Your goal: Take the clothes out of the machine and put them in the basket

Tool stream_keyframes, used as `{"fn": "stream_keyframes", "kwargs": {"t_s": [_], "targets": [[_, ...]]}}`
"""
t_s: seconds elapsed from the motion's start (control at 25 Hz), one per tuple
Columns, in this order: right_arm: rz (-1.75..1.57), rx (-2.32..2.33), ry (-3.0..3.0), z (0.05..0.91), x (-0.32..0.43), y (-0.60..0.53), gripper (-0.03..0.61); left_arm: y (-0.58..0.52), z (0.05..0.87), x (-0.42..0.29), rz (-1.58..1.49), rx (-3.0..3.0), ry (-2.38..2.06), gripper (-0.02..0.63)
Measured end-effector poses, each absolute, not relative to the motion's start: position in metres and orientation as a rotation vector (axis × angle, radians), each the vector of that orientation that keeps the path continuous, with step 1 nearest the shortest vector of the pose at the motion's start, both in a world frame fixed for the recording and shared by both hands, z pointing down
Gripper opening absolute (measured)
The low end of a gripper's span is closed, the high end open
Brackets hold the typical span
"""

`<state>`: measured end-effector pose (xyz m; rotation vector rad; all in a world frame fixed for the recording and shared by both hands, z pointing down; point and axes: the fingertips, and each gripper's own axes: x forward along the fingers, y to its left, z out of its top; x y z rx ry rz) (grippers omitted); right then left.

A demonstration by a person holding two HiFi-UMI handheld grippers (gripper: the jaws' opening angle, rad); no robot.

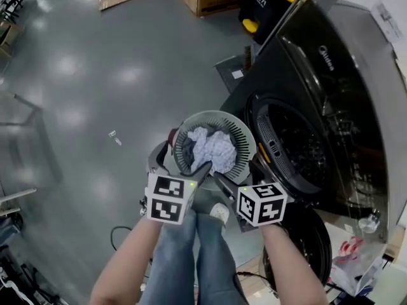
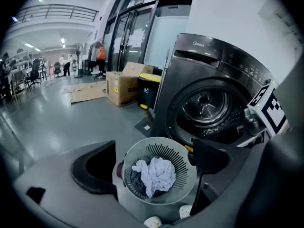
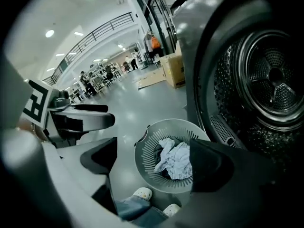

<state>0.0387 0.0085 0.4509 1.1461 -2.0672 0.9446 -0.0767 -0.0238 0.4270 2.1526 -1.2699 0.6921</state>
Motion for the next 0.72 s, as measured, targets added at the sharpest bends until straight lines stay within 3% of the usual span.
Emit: {"fn": "stream_keyframes", "kwargs": {"t_s": [0.72], "targets": [[0.720,1.196,-2.080,0.274,0.065,0.030,0.454,-0.008,0.268,-0.047,0.766,2.387,-1.167,0.509]]}}
